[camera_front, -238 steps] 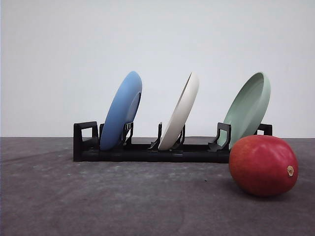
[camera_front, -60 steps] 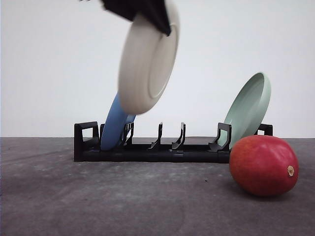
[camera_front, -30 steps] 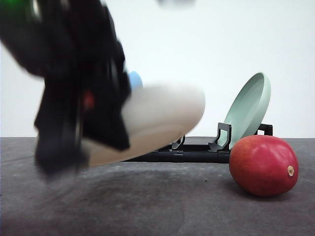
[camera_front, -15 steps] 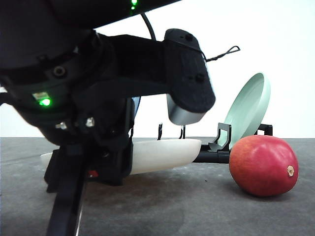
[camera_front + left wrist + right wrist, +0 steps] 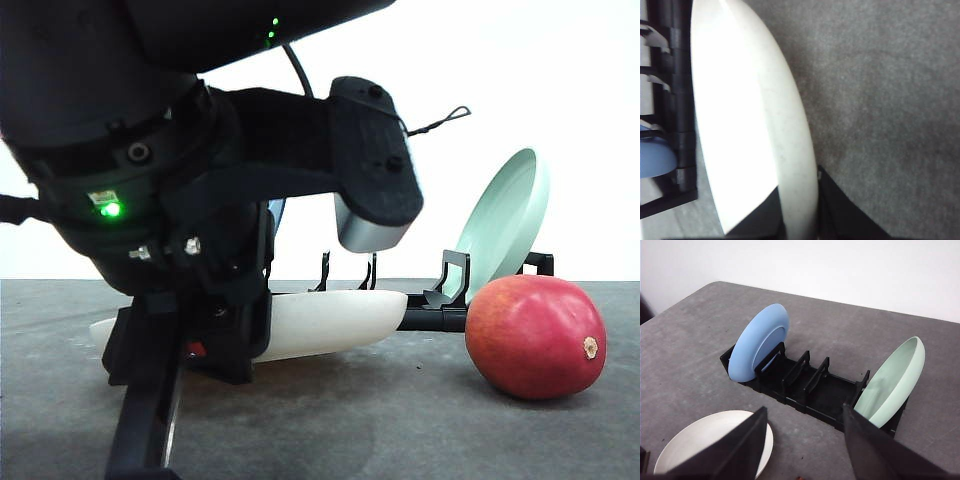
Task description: Place pomegranate in white plate
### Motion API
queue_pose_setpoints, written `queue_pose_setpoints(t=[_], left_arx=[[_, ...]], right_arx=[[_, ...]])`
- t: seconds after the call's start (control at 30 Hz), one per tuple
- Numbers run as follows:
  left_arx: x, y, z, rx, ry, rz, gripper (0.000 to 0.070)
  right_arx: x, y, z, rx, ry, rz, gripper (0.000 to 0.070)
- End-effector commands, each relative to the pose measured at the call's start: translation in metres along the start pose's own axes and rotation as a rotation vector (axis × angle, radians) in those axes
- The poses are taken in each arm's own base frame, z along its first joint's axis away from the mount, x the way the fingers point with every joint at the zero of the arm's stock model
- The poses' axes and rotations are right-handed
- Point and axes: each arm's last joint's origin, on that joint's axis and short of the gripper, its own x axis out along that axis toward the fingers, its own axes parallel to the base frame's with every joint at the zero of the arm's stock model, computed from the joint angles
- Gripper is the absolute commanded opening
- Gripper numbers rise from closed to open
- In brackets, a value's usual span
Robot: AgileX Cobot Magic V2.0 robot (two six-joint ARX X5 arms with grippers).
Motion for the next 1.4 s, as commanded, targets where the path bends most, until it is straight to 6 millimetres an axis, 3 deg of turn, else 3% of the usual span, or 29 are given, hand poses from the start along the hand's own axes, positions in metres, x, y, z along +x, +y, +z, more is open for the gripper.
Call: queue_pose_setpoints(t=[0.0,0.23,0.4,0.57,0.7,0.87,1.0,1.17,1.37], left_arx=[[0.001,-0.004,0.003,0.008,-0.012,-0.022,0.0003],[0.002,-0.004,0.004,0.002,-0.023,-0.034,0.0007],[0.002,-0.004,0.004,0.002,-0.022,-0.035,0.0075],[0.002,-0.004,0.004,0.003,-0.022,-0.035,0.0084],[0.002,-0.004,0.004,0.005,-0.020,-0.036,0.0187],[0.001,-0.004,0.004,0.014,-0.015,-0.039,0.0225],[-0.001,-0.002,0.006,-0.007,-0.009,-0.043,0.0354],[-0.010,0.008,0.010,-0.036,0.036,-0.067,0.0361],[-0.037,0.034,0.014,-0.142,0.001,-0.180,0.0361]], right_arx=[[-0.001,0.001,0.005,0.003,-0.022,0.008,0.0303],[-0.001,0.002,0.005,0.003,-0.022,0.008,0.0303],[-0.001,0.002,0.005,0.003,-0.022,0.008,0.0303],[-0.001,0.002,0.005,0.003,-0.022,0.008,0.0303],[-0.001,0.002,0.005,0.003,-0.022,0.008,0.0303],[-0.001,0.002,0.005,0.003,-0.022,0.008,0.0303],[-0.001,0.002,0.005,0.004,-0.022,0.008,0.0303],[-0.001,0.002,0.005,0.004,-0.022,0.008,0.0303],[-0.001,0.002,0.005,0.004,-0.022,0.008,0.0303]])
